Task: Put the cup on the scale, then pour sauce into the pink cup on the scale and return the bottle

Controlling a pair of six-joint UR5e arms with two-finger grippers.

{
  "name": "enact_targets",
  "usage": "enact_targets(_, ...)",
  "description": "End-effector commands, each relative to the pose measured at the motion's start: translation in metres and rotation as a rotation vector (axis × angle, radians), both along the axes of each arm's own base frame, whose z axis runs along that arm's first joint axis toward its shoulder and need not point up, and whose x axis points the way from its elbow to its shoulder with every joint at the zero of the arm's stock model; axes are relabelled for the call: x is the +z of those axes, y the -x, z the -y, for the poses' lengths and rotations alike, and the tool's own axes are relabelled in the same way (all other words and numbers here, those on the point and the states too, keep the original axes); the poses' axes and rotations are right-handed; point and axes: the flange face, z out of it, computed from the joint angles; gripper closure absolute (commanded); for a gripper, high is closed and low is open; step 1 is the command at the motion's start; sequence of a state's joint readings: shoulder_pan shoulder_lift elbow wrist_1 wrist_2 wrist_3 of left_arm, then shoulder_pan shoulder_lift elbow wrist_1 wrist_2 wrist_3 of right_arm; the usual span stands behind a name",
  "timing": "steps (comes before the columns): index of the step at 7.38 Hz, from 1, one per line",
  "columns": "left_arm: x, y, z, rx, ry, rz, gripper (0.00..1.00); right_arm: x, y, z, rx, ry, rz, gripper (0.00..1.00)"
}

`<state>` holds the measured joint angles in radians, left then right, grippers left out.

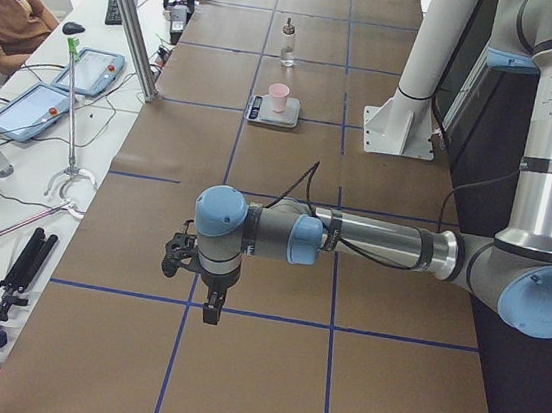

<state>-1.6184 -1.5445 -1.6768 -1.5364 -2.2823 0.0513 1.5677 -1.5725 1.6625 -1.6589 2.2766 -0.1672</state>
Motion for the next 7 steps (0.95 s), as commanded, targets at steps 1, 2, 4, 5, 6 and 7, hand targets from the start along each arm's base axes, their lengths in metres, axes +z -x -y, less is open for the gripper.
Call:
enact_targets(1, -0.001, 0.0, 0.0, 0.001, -0.003, 0.0, 0.0, 0.0, 0.003, -0.002, -0.005, 0.003, 0.014, 0.0)
enact_targets(2, -0.001, 0.0, -0.001, 0.001, -0.003, 0.0, 0.0, 0.002, 0.006, -0.002, -0.006, 0.013, 0.039, 0.0)
enact_targets(4, 0.003, 0.0, -0.003, 0.001, 0.003, 0.0, 0.0, 0.013, 0.011, -0.016, -0.004, 0.05, 0.113, 0.0)
enact_targets(5, 0.004, 0.0, -0.003, 0.001, 0.006, 0.001, 0.0, 0.015, 0.011, -0.019, -0.003, 0.056, 0.118, 0.0)
enact_targets(6, 0.003, 0.0, -0.003, 0.001, 0.005, 0.0, 0.0, 0.016, 0.013, -0.019, -0.007, 0.06, 0.116, 0.0)
enact_targets(7, 0.004, 0.0, -0.003, 0.001, 0.008, 0.001, 0.0, 0.014, 0.014, -0.019, -0.011, 0.053, 0.113, 0.0)
